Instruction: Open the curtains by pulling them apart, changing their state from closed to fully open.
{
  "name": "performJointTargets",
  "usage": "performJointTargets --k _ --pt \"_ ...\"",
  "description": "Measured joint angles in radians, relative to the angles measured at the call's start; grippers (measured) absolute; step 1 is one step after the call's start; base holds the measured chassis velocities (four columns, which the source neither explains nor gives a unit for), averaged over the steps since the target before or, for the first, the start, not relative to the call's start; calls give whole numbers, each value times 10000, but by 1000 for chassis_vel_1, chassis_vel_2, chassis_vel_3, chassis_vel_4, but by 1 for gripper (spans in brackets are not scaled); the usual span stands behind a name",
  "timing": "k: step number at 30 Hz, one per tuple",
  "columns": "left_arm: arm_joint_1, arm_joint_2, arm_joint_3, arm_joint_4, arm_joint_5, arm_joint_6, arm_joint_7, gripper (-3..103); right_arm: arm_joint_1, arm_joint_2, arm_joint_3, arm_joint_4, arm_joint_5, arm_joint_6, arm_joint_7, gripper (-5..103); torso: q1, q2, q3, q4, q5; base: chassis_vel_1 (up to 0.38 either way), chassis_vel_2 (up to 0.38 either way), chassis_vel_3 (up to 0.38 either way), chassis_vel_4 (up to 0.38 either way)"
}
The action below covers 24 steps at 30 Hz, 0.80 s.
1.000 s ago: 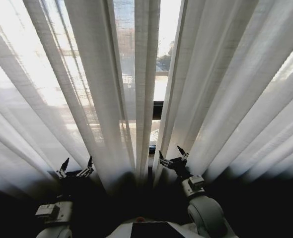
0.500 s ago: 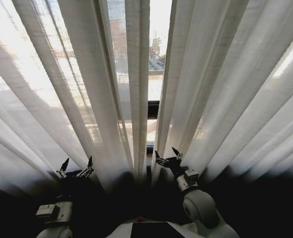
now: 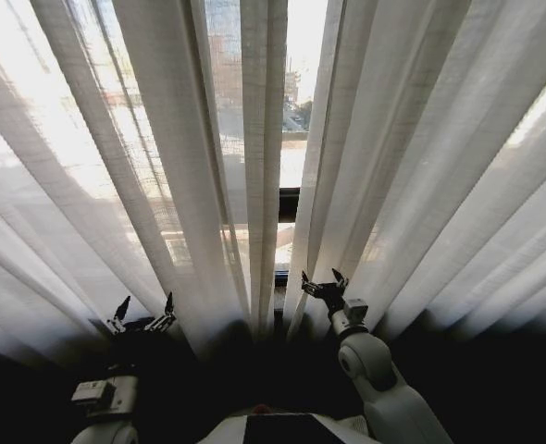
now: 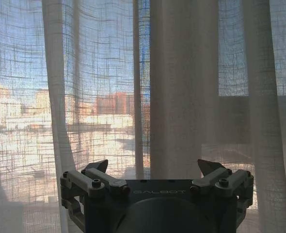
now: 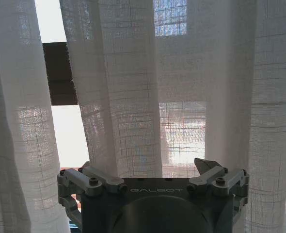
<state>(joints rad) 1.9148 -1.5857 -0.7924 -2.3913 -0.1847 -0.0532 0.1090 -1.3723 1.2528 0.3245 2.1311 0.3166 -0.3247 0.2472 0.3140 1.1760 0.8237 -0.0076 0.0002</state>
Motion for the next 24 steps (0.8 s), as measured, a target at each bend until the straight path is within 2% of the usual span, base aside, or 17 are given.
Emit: performJointTargets --k 18,22,24 --pt "93 -54 -117 -306 80 -130 5 100 813 295 -98 -480 494 -17 156 101 0 0 -1 0 0 0 0 0 0" --pt "109 -52 -162 -441 81 -118 -1 100 883 495 -151 -514 627 95 157 82 0 0 -1 0 1 0 0 0 0" --pt "109 -52 -166 -448 85 -114 -2 100 885 523 -160 -516 641 140 156 82 0 0 -1 0 0 0 0 0 0"
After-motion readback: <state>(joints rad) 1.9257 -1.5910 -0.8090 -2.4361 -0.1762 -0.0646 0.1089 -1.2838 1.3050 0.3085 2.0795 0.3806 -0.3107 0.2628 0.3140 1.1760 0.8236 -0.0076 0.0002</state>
